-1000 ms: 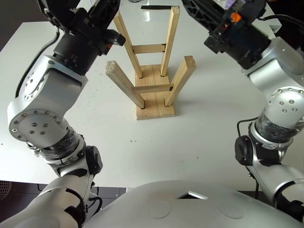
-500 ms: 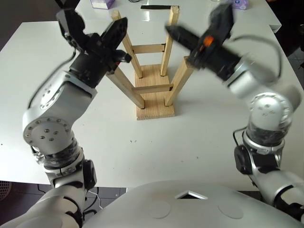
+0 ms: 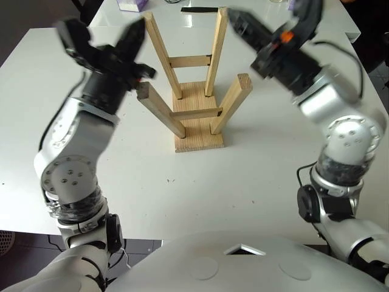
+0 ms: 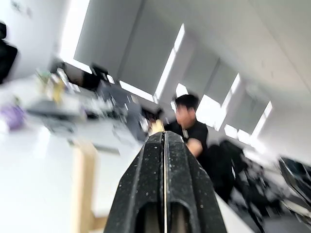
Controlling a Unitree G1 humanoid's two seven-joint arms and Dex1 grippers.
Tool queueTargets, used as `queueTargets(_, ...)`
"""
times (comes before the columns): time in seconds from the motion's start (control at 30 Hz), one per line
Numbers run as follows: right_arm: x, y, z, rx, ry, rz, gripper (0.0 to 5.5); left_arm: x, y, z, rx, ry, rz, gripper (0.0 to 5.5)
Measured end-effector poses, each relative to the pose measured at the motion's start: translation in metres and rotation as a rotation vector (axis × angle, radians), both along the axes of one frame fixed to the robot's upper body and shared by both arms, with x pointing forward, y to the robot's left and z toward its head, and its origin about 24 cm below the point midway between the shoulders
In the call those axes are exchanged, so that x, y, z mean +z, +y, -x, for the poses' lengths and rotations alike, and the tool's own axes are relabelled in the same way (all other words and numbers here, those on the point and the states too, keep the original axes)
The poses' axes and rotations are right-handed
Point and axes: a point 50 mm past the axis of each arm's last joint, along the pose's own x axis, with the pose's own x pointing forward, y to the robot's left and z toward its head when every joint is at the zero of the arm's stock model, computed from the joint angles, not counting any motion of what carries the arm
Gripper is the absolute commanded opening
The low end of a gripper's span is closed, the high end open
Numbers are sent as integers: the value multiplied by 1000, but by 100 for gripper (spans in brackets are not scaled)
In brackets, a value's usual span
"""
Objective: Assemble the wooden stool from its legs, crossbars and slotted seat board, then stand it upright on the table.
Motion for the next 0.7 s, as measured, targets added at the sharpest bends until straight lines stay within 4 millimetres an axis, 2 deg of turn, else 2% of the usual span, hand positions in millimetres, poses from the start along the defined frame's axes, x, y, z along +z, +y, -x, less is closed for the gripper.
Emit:
queueTargets(0.07,-6,-21,-9,-58,-32,108,0,1,19,2,3,-17,-41,1)
queueTargets(0.1,-19,-33,-15,-102,-17,204,0,-8,27,4,-12,14,-110,1)
queueTargets(0.17,-52,-47,-21,-109,33,351,0,-38,34,8,-74,130,-237,1)
queueTargets(0.23,-89,-51,-27,-50,64,511,0,-80,42,16,-159,294,-380,1)
queueTargets(0.3,-124,-49,-31,49,108,609,0,-124,48,30,-246,479,-529,1)
queueTargets(0.37,-148,-42,-35,146,145,623,0,-159,44,45,-343,600,-626,1)
queueTargets(0.43,-156,-33,-40,209,145,615,0,-172,34,50,-419,623,-649,1)
queueTargets(0.57,-145,-20,-48,326,78,598,0,-171,6,44,-486,533,-632,1)
queueTargets(0.7,-143,-11,-45,464,62,582,0,-169,-16,29,-470,480,-649,1)
